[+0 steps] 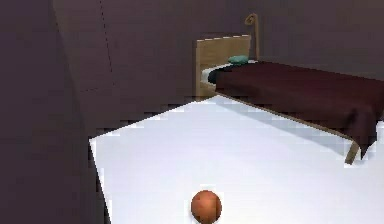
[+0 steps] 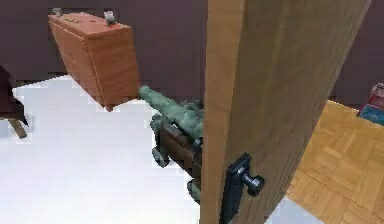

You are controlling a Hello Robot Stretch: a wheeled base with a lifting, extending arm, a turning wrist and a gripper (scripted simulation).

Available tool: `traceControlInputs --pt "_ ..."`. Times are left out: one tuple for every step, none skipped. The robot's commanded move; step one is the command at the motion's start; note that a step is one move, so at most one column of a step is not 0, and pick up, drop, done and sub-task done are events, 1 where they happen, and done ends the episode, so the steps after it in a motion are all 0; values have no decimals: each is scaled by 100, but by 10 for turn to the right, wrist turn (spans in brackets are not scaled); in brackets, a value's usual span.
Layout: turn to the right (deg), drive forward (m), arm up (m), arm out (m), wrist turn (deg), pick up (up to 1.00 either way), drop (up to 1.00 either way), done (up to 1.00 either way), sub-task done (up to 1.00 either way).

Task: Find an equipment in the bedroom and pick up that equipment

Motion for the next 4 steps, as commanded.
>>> traceControlInputs --pt "420 0 0 0 0 0 0 0 0" --pt "0 25 0 0 0 0 0 0 0" --pt "-450 0 0 0 0 0 0 0 0" --pt "-450 0 0 0 0 0 0 0 0"
